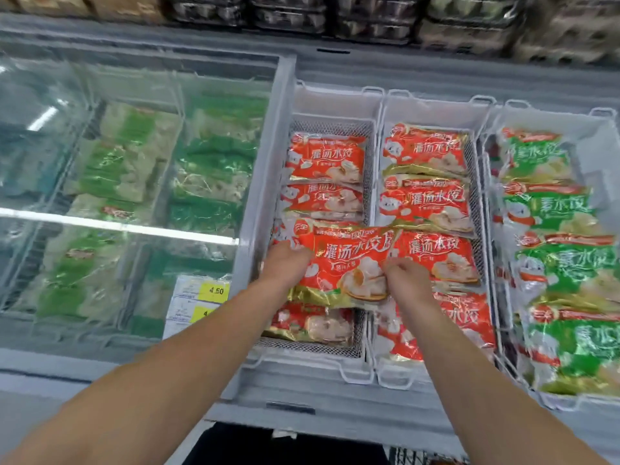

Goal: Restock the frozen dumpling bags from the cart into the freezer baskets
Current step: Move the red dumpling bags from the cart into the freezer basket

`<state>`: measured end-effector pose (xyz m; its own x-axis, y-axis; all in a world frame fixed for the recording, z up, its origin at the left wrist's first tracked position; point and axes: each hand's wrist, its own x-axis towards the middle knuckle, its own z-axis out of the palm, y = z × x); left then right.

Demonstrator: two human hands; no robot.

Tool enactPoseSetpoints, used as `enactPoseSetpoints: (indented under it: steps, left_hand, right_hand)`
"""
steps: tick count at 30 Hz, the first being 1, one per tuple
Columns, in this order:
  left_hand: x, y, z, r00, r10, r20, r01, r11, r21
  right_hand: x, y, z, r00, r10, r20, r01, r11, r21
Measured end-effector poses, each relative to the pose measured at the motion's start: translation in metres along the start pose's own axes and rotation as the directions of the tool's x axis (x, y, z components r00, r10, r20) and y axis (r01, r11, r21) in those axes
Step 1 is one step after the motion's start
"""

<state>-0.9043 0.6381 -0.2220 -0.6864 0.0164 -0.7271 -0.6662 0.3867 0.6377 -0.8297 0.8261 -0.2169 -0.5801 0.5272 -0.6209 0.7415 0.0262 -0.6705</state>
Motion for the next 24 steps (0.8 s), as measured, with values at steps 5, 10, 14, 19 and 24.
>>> enactPoseSetpoints:
  steps: [5, 10, 14, 19, 24]
  left_hand:
    - [0.032, 0.032, 0.02, 0.993, -0.008, -0.12, 0.022, 0.993, 0.116]
    - [0.077, 0.046, 0.029, 0.987, 0.007, -0.159, 0.023, 0.982, 0.188]
    - [0.102, 0.043, 0.031, 0.99, -0.052, -0.133, 0.078, 0.978, 0.196]
    - [0.104, 0.037, 0.038, 0.998, -0.043, -0.043, 0.056, 0.91, 0.412]
    - [0.069, 0.035, 0.027, 0.996, 0.065, 0.063, -0.088, 0.861, 0.502]
  right_hand:
    - [0.046, -0.024, 0.025, 0.978, 0.08, 0.193, -0.068, 0.995, -0.068]
    - [0.089, -0.035, 0.047, 0.945, 0.094, 0.313, -0.06, 0.991, -0.116]
    - [0.111, -0.038, 0.052, 0.922, 0.104, 0.374, -0.028, 0.979, -0.204]
    - [0.113, -0.045, 0.052, 0.907, 0.096, 0.409, 0.067, 0.928, -0.367]
    - [0.089, -0.043, 0.037, 0.954, -0.015, 0.299, 0.129, 0.921, -0.367]
